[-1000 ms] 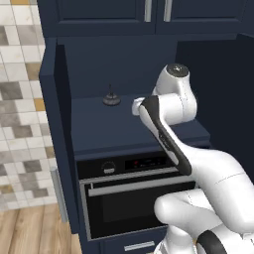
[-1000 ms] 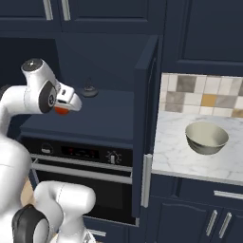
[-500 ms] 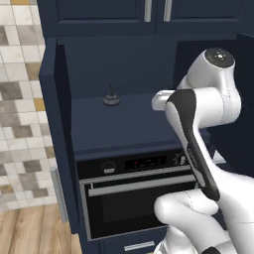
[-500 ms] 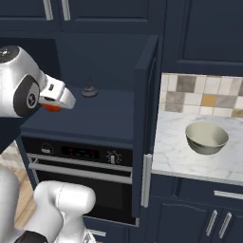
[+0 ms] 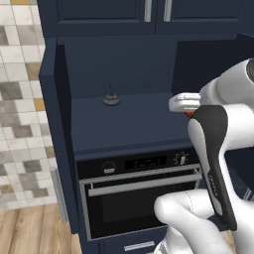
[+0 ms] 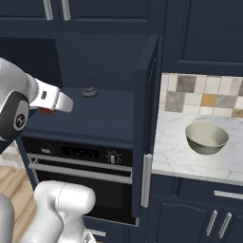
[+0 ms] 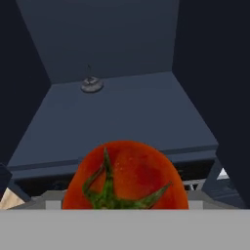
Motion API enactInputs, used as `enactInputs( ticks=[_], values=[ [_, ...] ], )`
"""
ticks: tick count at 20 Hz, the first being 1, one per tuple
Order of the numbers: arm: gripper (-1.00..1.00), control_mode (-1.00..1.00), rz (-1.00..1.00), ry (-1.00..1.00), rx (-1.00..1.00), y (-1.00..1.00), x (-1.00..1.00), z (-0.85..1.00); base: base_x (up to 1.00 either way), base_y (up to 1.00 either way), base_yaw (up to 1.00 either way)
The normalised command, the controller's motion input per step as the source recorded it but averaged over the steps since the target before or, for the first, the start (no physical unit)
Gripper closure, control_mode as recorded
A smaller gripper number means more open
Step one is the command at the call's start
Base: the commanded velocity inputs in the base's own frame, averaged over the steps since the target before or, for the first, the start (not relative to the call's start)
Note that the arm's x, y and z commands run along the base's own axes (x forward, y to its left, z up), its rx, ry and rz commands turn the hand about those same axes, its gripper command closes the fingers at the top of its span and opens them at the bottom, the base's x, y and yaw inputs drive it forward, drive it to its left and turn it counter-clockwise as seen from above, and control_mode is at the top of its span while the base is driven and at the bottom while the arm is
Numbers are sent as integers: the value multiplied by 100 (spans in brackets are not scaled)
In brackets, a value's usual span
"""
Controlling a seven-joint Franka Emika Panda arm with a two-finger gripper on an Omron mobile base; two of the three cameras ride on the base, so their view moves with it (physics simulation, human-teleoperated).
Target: Pick the tomato from the cabinet and place it in the bowl. Then pick the bowl and place it in the sink. Then turn on the sink facuet.
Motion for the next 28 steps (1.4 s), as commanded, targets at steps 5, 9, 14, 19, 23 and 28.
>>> enactInputs(
  ticks=[5,9,14,19,23,28],
  values=[
    [100,-100,0,-2,0,0,-32,39,0,0,0],
    [100,-100,0,0,0,0,-38,16,0,0,0],
    [100,-100,0,0,0,0,-18,0,0,0,0],
    [100,-100,0,0,0,0,0,0,0,0,0],
    [100,-100,0,0,0,0,0,0,0,0,0],
    [100,100,0,0,0,0,-5,0,-7,0,0]
  ],
)
